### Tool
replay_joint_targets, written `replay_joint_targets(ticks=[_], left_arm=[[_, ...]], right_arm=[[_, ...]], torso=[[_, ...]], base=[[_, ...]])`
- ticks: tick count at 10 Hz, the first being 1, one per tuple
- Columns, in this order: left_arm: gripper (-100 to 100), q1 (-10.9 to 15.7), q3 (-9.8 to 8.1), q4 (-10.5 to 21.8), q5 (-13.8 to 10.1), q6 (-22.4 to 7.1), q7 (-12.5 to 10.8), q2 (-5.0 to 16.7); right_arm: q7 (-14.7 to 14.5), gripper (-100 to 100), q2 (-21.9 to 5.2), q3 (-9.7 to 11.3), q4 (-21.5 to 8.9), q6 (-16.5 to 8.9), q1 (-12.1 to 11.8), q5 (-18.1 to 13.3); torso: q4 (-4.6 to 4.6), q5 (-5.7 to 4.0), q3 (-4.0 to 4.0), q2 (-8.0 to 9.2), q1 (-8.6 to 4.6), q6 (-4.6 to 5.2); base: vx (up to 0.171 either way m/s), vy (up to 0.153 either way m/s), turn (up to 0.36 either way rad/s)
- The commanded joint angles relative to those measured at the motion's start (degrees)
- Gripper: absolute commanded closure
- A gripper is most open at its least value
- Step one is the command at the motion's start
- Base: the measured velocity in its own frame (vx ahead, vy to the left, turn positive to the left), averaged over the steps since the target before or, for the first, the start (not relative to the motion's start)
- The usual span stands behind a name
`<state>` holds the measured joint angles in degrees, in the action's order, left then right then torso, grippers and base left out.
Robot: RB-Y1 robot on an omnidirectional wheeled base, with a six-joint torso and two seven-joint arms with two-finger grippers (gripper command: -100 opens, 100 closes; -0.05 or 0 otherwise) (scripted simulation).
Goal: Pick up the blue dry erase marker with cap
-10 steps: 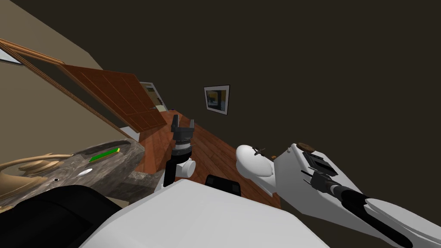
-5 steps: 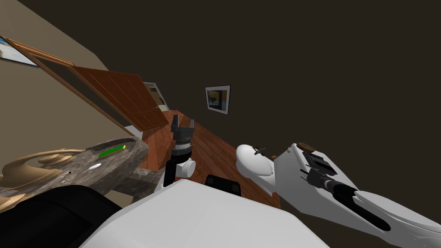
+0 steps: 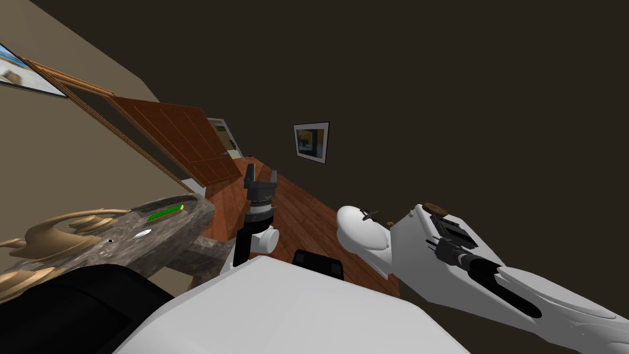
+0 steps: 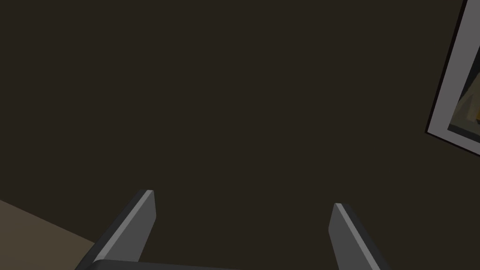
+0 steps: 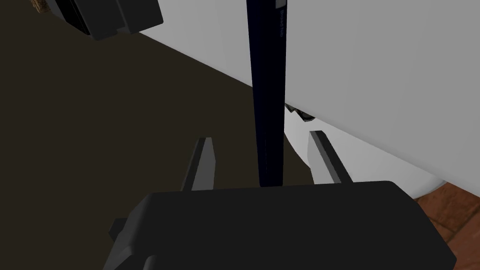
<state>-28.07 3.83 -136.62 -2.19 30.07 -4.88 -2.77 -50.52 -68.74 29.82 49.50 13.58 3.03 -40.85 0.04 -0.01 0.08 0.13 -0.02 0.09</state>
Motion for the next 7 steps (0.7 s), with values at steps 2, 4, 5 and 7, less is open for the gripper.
replay_joint_targets(ticks=[2,4,5,7], left_arm=[[0,0.0,0.0,0.0,0.0,0.0,0.0,0.0],[0,0.0,0.0,0.0,0.0,0.0,0.0,0.0],[0,0.0,0.0,0.0,0.0,0.0,0.0,0.0],[0,-0.01,0.0,0.0,0.0,0.0,0.0,0.0]], right_arm=[[-0.03,100,0.01,0.03,0.0,0.02,-0.02,-0.02],[-0.06,100,-0.02,0.02,0.0,0.01,0.0,-0.03],[-0.06,0,-0.02,0.02,0.0,0.01,0.0,-0.03],[0.98,100,-0.12,-2.95,1.89,0.53,-2.75,-2.19]], torso=[[0.01,0.01,0.0,-0.02,0.02,0.0],[0.0,-0.01,-0.01,-0.02,0.0,0.02],[0.0,-0.01,-0.01,-0.02,0.0,0.02],[-0.02,0.0,-0.05,-0.09,0.06,0.07]], base=[[0.0,0.0,0.0],[0.0,0.0,0.0],[0.0,0.0,0.0],[0.041,0.018,-0.047]])
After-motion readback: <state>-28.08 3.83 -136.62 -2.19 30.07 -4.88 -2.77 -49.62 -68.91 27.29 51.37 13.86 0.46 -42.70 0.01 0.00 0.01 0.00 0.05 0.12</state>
